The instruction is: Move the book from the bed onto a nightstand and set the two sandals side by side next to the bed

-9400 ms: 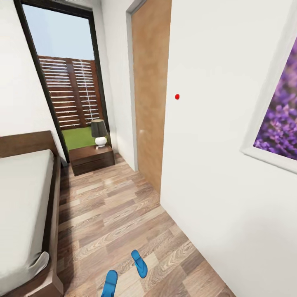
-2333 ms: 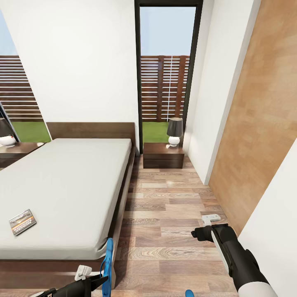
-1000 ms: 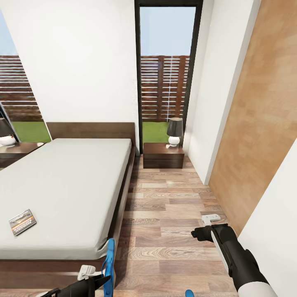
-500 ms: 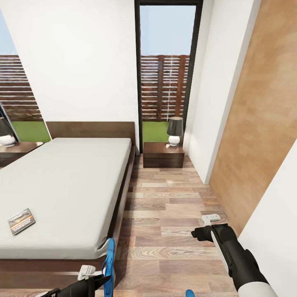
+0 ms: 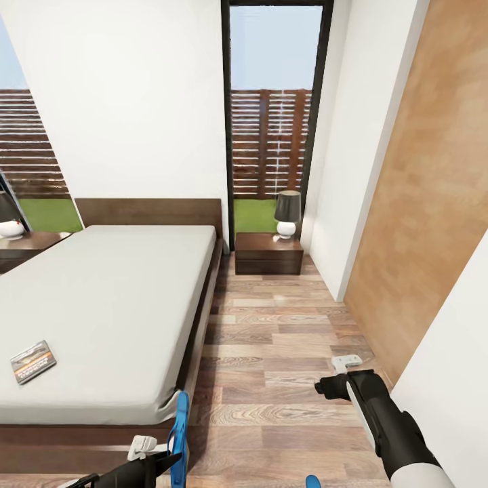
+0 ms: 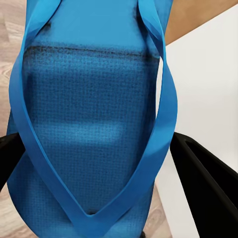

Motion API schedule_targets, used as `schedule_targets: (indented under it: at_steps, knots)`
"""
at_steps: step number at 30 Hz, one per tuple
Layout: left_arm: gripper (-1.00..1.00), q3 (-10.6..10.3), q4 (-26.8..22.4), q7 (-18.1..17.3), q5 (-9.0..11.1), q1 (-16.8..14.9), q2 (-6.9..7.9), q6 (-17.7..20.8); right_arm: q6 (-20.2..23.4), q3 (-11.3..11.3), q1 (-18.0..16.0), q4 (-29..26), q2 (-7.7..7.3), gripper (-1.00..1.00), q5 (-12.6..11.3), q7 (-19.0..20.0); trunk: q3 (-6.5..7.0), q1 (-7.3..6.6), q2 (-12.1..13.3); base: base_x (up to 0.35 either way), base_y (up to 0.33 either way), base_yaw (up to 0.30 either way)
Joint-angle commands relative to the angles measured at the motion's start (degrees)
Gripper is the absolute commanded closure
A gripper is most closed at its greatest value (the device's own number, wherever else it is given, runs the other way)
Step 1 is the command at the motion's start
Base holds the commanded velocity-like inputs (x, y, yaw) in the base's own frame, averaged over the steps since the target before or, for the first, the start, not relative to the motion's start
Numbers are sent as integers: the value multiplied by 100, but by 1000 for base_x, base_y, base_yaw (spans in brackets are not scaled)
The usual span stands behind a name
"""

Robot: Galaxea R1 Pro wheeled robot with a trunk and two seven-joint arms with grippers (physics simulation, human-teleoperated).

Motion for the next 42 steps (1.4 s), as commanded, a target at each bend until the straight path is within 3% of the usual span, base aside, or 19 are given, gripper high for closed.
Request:
schedule_targets:
  at_steps: [1,9,42]
  knots:
    - [100,13,1,-23,23,-3,0,50,23,-9,-4,98,0,-100,61,53,-25,23,-46,0,0,0]
    - [100,17,1,-23,23,-3,3,53,5,-2,-4,1450,0,-100,65,46,-169,199,-367,0,0,0]
    - [100,17,1,-20,23,-3,26,53,11,5,-4,1545,-1,-100,70,48,-761,923,-1691,0,0,0]
